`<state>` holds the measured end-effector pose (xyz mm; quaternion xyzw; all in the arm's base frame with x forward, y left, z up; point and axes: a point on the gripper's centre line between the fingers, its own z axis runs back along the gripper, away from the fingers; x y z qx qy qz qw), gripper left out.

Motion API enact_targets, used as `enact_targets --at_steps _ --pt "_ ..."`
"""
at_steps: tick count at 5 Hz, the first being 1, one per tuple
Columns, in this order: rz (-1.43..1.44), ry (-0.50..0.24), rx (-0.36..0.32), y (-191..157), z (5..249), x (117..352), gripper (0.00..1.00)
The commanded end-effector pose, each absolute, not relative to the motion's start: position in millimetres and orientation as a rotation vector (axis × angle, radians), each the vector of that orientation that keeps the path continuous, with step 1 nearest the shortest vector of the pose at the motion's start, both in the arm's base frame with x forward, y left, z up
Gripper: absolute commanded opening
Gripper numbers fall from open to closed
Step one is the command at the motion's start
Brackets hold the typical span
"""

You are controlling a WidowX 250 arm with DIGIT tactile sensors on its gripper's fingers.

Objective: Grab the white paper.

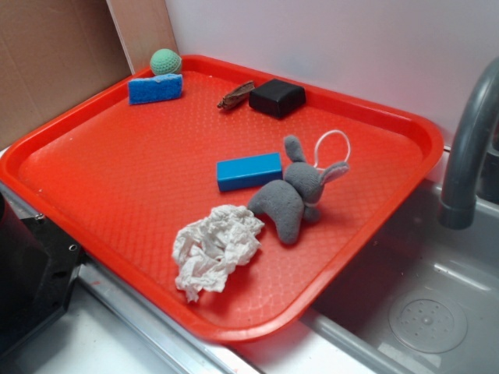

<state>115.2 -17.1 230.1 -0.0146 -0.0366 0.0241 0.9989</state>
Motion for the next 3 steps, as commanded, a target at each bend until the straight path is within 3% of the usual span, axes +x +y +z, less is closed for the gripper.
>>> enact_targets --at_steps 1,2,3 --pt "0.022 -0.086 -0.082 -118 146 124 1.0" --pt "0.072 -0.099 -0.164 -157 116 131 1.0" --pt "0.085 -0.079 -0.146 -171 84 145 1.0"
